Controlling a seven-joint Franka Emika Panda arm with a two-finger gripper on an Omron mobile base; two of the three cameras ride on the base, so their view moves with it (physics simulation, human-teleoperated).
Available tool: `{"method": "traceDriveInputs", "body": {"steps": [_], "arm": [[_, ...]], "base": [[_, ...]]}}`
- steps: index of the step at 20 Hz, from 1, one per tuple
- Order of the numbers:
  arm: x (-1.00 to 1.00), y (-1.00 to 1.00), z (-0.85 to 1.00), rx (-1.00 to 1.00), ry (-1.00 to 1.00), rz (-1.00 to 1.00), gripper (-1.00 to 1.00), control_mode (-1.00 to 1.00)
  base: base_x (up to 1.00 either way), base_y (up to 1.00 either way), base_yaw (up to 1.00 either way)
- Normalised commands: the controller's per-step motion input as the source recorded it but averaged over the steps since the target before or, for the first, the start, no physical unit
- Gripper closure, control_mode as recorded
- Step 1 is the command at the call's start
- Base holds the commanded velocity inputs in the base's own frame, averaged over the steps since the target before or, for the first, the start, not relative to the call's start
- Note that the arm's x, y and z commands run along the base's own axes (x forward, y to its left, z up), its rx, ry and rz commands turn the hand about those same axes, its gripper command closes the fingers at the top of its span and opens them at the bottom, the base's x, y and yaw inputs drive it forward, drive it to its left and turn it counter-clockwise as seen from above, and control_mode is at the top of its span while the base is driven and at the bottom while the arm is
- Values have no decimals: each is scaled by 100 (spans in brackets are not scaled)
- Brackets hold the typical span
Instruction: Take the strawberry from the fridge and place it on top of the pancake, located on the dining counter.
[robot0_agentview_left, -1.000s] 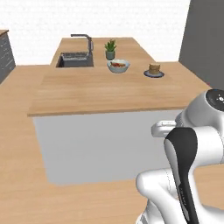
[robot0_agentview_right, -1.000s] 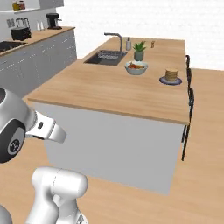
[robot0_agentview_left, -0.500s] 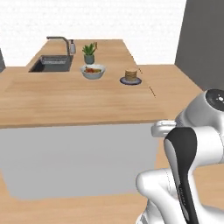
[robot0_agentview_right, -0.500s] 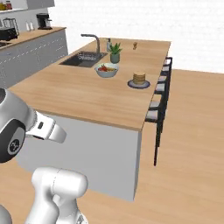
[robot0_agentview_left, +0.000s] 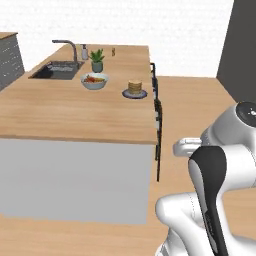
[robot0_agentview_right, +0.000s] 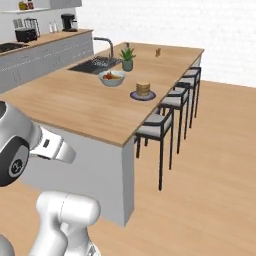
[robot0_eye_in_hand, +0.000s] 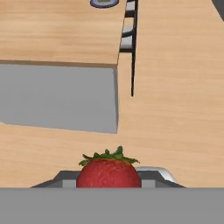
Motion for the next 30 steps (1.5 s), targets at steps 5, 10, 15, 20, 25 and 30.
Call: {"method": "traceDriveInputs", "body": {"steps": [5,10,15,20,25,30], "arm": [[0,0,0,0,0,0,100,100],[0,0,0,0,0,0,100,100],[0,0,0,0,0,0,100,100],[0,0,0,0,0,0,100,100],[0,0,0,0,0,0,100,100],[0,0,0,0,0,0,100,100]], "base": [[51,-100,8],[85,-100,17],[100,-100,31],[100,-100,40],[96,-100,51],[54,-100,57]]}}
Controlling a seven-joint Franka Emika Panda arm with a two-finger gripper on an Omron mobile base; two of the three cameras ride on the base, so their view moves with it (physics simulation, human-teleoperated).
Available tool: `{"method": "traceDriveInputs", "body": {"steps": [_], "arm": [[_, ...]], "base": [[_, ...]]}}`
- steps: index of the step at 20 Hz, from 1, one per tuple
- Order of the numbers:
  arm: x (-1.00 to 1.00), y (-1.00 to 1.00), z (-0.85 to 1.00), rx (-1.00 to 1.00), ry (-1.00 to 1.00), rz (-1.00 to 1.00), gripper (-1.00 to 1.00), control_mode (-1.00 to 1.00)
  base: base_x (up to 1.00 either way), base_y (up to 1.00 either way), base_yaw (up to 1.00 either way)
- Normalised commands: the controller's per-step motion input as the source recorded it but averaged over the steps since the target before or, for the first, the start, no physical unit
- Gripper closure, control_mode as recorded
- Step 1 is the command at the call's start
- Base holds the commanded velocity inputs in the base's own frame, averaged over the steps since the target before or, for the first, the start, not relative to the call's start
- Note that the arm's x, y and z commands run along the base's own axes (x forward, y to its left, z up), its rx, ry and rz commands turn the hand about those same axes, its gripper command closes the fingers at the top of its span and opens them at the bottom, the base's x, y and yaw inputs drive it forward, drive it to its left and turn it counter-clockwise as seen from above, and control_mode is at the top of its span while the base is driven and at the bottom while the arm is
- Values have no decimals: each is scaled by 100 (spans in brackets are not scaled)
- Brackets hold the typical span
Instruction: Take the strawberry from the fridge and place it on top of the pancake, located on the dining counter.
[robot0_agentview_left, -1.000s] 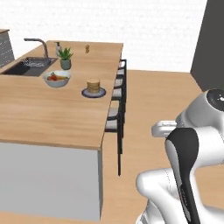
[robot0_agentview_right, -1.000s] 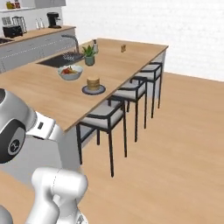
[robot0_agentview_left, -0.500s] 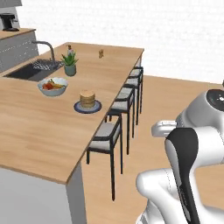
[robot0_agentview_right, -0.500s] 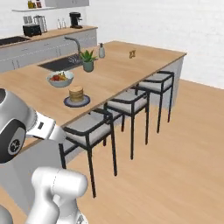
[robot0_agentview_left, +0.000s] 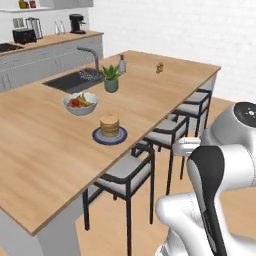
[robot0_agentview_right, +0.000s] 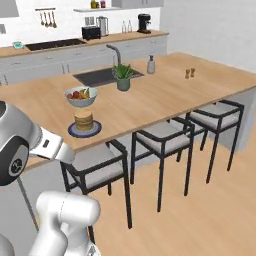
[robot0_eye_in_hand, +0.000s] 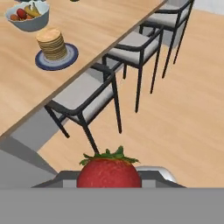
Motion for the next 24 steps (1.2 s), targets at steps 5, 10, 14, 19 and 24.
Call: {"method": "traceDriveInputs", "body": {"steps": [5,10,14,19,24], "arm": [[0,0,0,0,0,0,100,100],[0,0,0,0,0,0,100,100],[0,0,0,0,0,0,100,100],[0,0,0,0,0,0,100,100],[0,0,0,0,0,0,100,100]], "base": [[13,-96,68],[15,-89,71],[36,-77,67],[46,-30,39],[61,1,4]]}}
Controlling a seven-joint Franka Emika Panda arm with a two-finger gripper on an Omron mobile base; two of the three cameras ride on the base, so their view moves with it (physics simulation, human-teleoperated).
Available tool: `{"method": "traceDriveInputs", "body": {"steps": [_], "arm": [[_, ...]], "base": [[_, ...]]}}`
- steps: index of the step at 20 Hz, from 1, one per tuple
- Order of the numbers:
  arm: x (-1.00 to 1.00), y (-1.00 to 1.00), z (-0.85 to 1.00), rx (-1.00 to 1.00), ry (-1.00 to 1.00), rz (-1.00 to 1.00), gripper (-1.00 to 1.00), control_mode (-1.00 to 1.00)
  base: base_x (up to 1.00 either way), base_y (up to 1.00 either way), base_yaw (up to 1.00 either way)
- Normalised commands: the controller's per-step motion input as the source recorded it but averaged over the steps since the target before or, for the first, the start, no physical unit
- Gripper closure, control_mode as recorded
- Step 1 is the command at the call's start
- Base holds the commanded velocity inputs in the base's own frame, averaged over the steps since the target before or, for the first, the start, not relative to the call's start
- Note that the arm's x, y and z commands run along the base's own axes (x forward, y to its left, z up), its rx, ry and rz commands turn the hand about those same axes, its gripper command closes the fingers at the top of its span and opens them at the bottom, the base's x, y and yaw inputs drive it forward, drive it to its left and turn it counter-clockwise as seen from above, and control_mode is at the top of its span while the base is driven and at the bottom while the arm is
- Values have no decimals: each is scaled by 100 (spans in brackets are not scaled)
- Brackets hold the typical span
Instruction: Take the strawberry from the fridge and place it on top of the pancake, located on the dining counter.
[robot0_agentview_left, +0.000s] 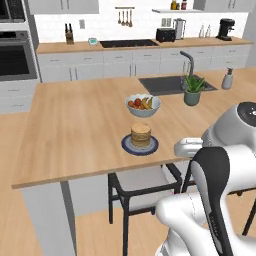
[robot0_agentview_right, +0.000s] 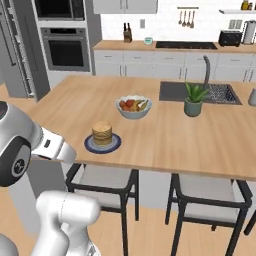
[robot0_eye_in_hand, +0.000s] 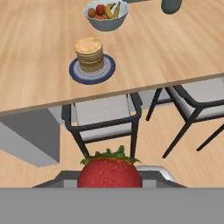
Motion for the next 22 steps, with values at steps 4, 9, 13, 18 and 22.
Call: {"method": "traceDriveInputs", "body": {"steps": [4,9,13,18,22], "arm": [[0,0,0,0,0,0,100,100],[0,0,0,0,0,0,100,100],[0,0,0,0,0,0,100,100],[0,0,0,0,0,0,100,100],[0,0,0,0,0,0,100,100]], "base": [[56,16,0],[52,28,-3],[45,26,-2],[36,44,0],[38,51,0]]}}
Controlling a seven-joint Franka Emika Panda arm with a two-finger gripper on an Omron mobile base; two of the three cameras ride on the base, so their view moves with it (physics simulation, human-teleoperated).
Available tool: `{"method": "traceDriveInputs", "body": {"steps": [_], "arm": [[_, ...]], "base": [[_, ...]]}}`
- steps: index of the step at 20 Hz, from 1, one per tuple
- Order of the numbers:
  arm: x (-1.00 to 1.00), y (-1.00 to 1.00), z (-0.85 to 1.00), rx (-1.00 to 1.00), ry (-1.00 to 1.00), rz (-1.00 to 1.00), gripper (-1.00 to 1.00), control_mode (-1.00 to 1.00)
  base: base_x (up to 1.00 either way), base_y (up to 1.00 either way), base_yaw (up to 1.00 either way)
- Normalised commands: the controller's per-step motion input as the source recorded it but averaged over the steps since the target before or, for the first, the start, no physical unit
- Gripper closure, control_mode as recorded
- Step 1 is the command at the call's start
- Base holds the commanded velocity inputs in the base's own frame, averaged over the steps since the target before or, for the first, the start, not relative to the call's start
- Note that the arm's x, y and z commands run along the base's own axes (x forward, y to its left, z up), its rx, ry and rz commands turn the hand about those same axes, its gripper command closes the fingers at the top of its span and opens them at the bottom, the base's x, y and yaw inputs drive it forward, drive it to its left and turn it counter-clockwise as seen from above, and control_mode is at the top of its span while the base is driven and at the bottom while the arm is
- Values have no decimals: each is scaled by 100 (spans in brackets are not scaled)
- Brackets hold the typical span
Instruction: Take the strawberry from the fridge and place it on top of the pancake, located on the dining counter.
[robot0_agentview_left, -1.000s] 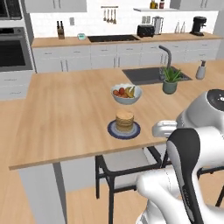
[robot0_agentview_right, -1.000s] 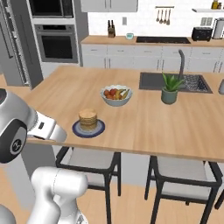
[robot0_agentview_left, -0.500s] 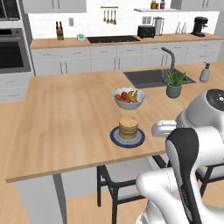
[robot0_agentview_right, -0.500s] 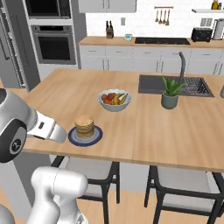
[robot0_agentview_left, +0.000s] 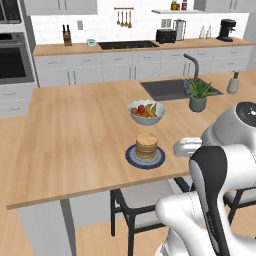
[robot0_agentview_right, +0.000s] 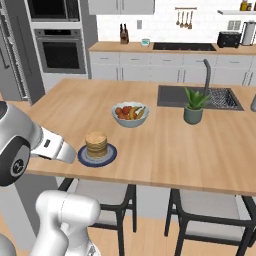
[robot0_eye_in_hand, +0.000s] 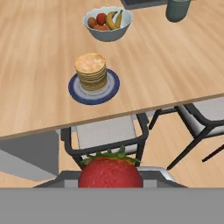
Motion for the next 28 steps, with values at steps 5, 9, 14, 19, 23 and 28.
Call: {"method": "traceDriveInputs", "body": {"steps": [5,9,14,19,23,28], "arm": [[0,0,0,0,0,0,100,100],[74,12,0,0,0,0,100,-100],[100,10,0,0,-1,13,100,-100],[100,0,-1,0,0,14,100,-100],[100,0,-31,0,17,7,100,-100],[100,2,-54,-3,18,0,100,-100]], "base": [[55,46,0],[22,4,0],[0,0,0],[0,0,0],[0,0,0],[0,0,0]]}}
